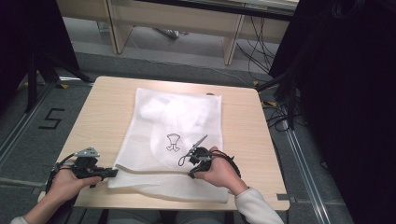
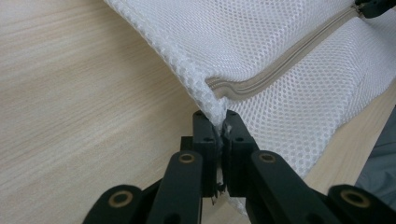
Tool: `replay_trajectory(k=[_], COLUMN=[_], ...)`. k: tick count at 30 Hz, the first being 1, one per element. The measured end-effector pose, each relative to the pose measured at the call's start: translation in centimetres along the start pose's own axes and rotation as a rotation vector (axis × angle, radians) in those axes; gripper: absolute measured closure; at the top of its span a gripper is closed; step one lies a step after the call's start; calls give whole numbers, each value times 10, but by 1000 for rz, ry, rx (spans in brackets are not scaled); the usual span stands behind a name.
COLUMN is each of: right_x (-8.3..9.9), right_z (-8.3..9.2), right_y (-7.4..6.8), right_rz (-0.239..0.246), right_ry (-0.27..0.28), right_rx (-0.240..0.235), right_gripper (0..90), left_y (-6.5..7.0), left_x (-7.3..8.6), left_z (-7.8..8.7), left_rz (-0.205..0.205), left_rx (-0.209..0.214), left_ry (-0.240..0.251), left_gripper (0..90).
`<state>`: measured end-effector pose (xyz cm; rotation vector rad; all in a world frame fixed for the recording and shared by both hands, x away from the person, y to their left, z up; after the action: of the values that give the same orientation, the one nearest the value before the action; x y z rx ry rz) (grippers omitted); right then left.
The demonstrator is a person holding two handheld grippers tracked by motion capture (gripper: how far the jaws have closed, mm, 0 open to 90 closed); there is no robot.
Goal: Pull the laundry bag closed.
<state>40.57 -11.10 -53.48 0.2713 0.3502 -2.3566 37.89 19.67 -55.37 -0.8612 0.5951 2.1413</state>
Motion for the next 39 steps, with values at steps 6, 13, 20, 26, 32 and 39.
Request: replay_trajectory(k=[6,13,20,26,32,39], right_x=[1,2,3,4,5,7], right_z=[1,2,3,5,8,11], right_y=[0,2,4,4,5,8], right_rz=[0,-4,-6,-11,-31,-23], right_ry=[-2,-2,-4,-6,-2,-3], right_rx=[-2,10,6,8,15,7], right_gripper=[827,827,826,827,826,826], left_y=[0,0,0,0,0,0], left_x=[0,0,-1,-1,0,0], left_z=[0,0,0,-1,0,0], left_rz=[-1,-1,-1,2,-1,-1], left_rx=[0,0,-8,-11,0,-3], left_ry=[0,0,9,19,2,2], left_gripper=[853,853,853,853,853,853])
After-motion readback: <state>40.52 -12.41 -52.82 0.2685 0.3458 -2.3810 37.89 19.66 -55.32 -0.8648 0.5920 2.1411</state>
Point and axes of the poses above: each handheld gripper's, and its own axes: z roughly backward along the jaws, x roughly out of its underside, y roughly to its right, the point moved 8 cm from there along -z, roughly forward along the jaws, and after that the axes turned 15 degrees about -z, right-handed, at the moved point
